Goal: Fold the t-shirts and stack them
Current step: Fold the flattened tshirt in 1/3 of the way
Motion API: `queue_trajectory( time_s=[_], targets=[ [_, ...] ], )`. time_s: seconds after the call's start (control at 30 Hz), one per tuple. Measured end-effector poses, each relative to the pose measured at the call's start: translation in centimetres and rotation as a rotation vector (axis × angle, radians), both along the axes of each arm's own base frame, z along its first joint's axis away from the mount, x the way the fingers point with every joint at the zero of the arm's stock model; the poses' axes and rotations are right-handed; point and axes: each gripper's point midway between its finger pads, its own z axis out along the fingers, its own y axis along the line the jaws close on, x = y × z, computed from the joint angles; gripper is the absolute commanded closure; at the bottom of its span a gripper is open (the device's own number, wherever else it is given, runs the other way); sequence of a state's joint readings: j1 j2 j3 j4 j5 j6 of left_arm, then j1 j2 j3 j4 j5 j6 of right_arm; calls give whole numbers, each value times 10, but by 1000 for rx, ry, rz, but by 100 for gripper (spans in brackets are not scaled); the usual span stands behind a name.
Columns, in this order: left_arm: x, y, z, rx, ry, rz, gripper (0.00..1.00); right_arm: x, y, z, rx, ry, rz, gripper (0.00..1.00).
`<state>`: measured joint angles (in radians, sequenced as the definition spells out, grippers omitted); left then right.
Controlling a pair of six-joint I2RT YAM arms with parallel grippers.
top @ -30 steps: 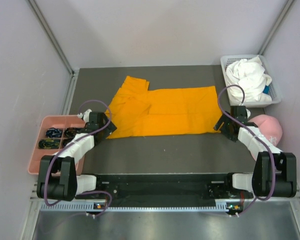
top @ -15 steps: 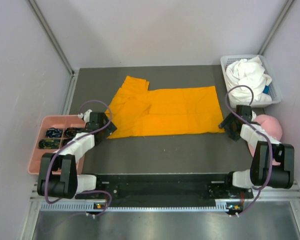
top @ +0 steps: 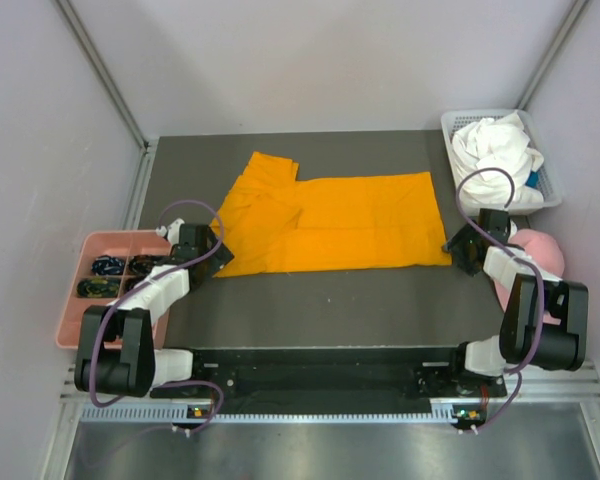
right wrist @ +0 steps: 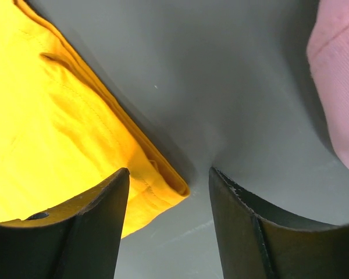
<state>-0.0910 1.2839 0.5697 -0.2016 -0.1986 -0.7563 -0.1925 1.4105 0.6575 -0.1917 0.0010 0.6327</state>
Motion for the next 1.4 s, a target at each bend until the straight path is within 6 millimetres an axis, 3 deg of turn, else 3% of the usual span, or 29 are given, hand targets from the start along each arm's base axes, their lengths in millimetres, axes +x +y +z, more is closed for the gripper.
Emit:
queue_trajectory(
  time_s=[0.33, 0.43, 0.53, 0.7, 1.1, 1.3, 1.33, 1.4],
  targets=[
    [0, 0, 0, 0, 0, 1, 1, 4, 9, 1, 39, -20, 44, 44],
    [0, 0, 0, 0, -3, 2, 1, 3, 11, 1, 44, -20, 54, 51],
    [1, 1, 0, 0, -6, 2, 1, 1, 13, -1, 47, -19, 64, 64],
    [2, 0, 0, -1, -9, 2, 1, -5, 16, -6, 58, -4, 73, 100],
    [6, 0, 0, -7, -32, 8, 5, -9, 19, -8, 71, 4, 77, 100],
    [13, 1, -1, -5, -51, 20, 21, -9, 19, -8, 73, 4, 79, 100],
    [14, 1, -1, -7, -52, 21, 32, -9, 19, -8, 73, 4, 79, 100],
    [15, 1, -2, -13, -54, 27, 42, -9, 19, -8, 74, 4, 80, 100]
  ],
)
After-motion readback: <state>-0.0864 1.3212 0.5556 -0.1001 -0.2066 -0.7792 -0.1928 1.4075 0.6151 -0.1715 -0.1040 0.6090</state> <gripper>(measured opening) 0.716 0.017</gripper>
